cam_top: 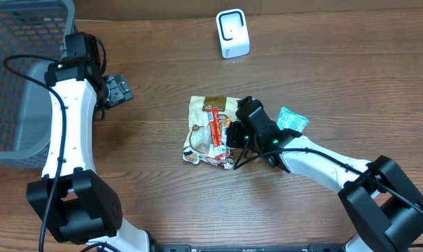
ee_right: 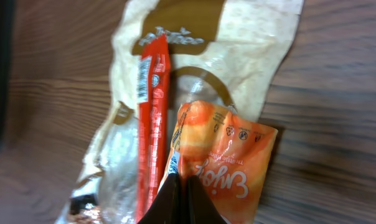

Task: Scan the item barcode
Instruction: 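Carry the small orange packet left toward the clear red-stick packet, then lower the orange packet beside the clear packet and open the right gripper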

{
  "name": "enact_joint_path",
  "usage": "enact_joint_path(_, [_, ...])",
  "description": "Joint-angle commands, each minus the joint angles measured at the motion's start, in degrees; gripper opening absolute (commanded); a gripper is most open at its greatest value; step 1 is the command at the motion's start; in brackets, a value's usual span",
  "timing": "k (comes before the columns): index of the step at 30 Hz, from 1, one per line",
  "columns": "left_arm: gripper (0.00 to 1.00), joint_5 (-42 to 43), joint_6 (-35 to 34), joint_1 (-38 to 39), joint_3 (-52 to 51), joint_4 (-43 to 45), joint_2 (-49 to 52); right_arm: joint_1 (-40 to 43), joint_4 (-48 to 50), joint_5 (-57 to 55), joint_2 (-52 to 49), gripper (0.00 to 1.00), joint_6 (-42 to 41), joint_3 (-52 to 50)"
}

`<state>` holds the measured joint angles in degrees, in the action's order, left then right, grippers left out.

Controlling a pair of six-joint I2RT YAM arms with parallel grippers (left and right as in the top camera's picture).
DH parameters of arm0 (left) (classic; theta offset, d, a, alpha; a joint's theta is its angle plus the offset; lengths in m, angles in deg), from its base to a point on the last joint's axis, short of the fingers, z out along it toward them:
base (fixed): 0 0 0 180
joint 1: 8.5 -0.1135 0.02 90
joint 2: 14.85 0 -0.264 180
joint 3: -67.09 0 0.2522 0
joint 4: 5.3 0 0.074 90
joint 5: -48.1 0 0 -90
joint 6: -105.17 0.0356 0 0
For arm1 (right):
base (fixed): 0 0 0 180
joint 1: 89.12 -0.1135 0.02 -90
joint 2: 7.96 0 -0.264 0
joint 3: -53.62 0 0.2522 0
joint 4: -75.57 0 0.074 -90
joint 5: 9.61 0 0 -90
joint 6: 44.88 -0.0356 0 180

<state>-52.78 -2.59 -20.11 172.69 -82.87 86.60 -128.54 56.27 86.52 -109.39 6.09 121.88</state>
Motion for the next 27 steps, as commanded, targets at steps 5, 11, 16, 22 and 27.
enact_joint_path(5, [1.0, 0.4, 1.0, 0.1, 0.9, 0.0, -1.5, -0.8, 4.0, 9.1, -1.2, 0.04, -0.4, -0.2])
enact_joint_path(11, [1.0, 0.4, 1.0, 0.1, 0.9, 0.0, -1.5, -1.6, 4.3, 8.5, -1.2, 0.04, -0.2, -0.2])
enact_joint_path(16, [1.0, 0.4, 1.0, 0.1, 0.9, 0.0, -1.5, -1.8, 4.9, 5.1, -1.4, 0.04, -0.2, -0.2])
enact_joint_path(22, [1.0, 0.4, 1.0, 0.1, 0.9, 0.0, -1.5, -1.8, 5.7, 0.5, -1.9, 0.04, -0.2, -0.2])
enact_joint_path(27, [1.0, 0.4, 1.0, 0.1, 0.9, 0.0, -1.5, -1.7, 5.3, -0.5, -1.9, 0.04, -2.2, -0.2])
